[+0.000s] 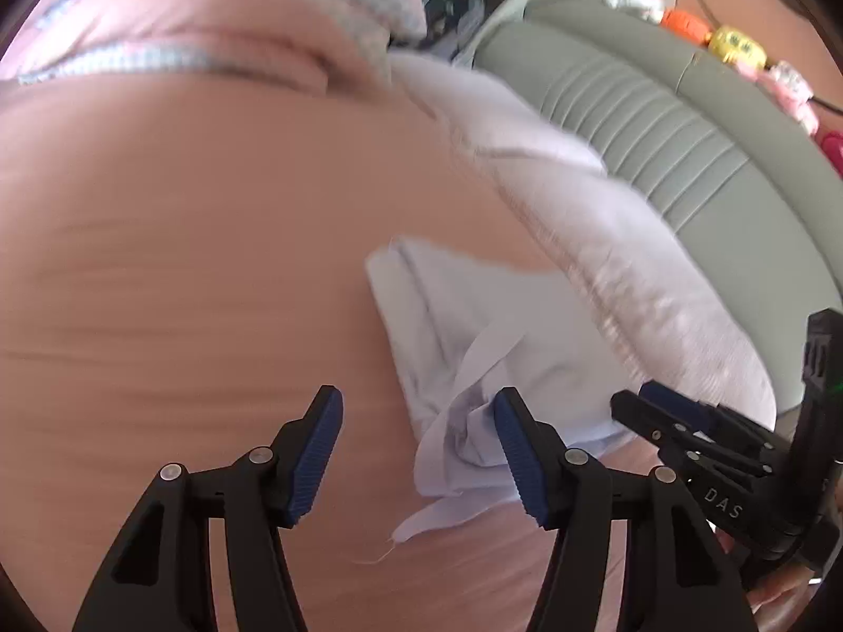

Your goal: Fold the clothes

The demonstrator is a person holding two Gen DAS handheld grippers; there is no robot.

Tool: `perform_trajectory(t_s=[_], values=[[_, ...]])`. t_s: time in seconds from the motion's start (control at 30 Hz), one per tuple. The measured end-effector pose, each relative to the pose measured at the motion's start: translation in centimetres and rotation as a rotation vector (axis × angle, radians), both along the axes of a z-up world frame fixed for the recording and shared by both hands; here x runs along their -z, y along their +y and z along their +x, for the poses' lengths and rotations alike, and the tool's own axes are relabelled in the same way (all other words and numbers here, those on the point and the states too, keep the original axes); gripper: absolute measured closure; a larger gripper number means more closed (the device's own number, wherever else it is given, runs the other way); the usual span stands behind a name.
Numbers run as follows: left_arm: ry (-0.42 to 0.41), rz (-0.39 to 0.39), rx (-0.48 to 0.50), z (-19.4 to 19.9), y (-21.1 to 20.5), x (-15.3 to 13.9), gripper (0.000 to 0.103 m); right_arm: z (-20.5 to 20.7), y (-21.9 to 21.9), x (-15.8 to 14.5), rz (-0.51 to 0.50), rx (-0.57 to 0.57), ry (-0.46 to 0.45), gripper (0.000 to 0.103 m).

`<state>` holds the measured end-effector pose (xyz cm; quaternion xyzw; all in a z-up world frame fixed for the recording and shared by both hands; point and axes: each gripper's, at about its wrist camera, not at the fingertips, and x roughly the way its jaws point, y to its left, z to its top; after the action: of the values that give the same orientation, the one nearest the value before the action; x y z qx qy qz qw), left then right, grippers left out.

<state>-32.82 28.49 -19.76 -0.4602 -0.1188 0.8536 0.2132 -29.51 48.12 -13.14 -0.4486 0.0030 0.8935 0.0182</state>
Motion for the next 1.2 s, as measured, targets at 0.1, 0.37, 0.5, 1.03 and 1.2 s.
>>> perform_trajectory(t_s=[0.1,0.37,0.5,1.03,1.2], values=[[-0.071,-0.080,-0.045,-0.5,-1.2,1.8,0.052,0.4,-0.9,1.3,0.042,-0.017,-0.048,0.059],[-0.039,0.026,-0.027,3.3,-4.9,-1.9,0.051,3.9,-3.2,-1.6,-0.057,-0.018,-0.031,0.056],[0.012,0.041,0.007,6.3,-7.4,-5.3,0.050,6.0,-5.9,-4.3,-0.108,-0.018,-0.007,0.056],[0.174,-0.167,-0.246,15.7,-25.5,-16.8,0.022,14.1,-24.1,-15.9,-0.064,-0.068,0.124,0.023],[0.167,-0.196,-0.308,16.8,-29.6,-18.2,0.021,15.2,-28.1,-17.3,-0.059,-0.065,0.137,0.015]])
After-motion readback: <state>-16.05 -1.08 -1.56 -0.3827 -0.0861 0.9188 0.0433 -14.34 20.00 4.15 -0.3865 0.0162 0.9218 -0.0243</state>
